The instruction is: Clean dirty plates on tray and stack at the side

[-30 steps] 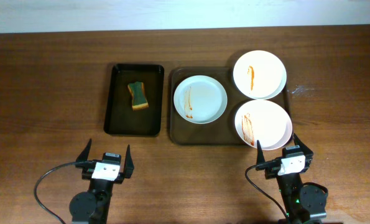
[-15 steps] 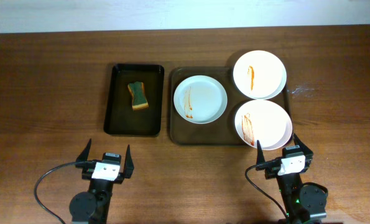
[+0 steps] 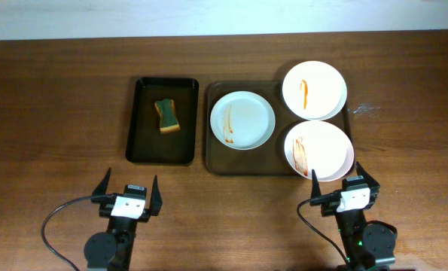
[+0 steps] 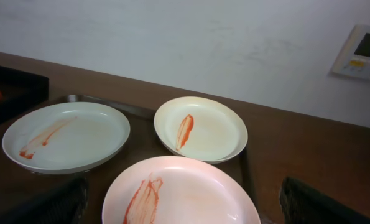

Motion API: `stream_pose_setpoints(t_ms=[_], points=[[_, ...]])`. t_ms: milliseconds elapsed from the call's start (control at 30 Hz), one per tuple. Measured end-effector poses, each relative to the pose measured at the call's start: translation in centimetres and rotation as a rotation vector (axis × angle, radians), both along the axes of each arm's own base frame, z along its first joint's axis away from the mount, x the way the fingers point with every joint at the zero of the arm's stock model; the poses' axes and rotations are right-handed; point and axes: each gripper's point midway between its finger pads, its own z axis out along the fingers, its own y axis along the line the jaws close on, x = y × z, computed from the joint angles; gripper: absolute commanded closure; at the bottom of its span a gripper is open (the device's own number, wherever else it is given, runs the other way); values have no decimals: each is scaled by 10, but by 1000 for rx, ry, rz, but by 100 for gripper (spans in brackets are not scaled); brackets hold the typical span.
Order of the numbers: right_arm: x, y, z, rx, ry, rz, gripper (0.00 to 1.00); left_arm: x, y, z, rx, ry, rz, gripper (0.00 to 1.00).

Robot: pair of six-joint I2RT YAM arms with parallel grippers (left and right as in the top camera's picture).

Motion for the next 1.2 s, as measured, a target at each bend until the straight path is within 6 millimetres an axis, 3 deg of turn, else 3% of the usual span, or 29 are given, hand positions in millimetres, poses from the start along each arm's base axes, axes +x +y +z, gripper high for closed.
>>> stream_pose_setpoints(t_ms=[267,400,567,833,1000,1067,1200], points=[[1,-2,7,2,-27,-14,2,0,0,1,-1,-3,0,0],[1,-2,20,7,-84,-10,2,0,-4,1,-2,-4,-23,0],[1,0,24,13,-99,-3,2,-1,-16,30,-72,-119,-91,0],[-2,10,32,38,-112,56,2,-2,-24,38,-198,-103,-140,0],[-4,21,69,65,-132,124,2,12,-33,78,-230,-23,-177,0],[-4,28,91,66,-136,165,2,23,-41,95,-262,99,-207,0],[10,44,137,92,-75,254,2,45,-50,148,-290,226,-234,0]])
